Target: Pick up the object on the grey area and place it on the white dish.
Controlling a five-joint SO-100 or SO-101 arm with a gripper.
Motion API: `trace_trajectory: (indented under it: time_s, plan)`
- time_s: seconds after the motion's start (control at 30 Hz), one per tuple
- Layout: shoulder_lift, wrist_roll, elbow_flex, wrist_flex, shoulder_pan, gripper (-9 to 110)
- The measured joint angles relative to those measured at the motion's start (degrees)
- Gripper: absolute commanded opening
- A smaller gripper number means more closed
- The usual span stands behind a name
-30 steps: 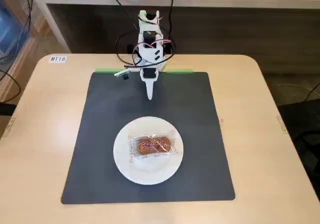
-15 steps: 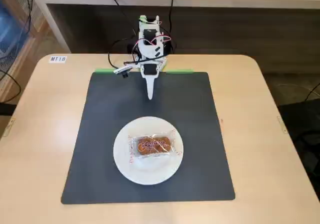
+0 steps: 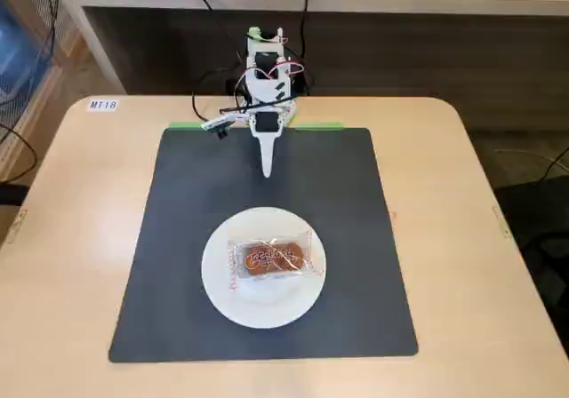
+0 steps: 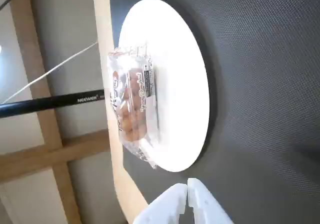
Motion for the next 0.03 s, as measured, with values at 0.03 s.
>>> trace_trajectory:
  time_s: [0.03]
  plan:
    - [0.0, 0.0, 0.0, 0.0, 0.0, 0]
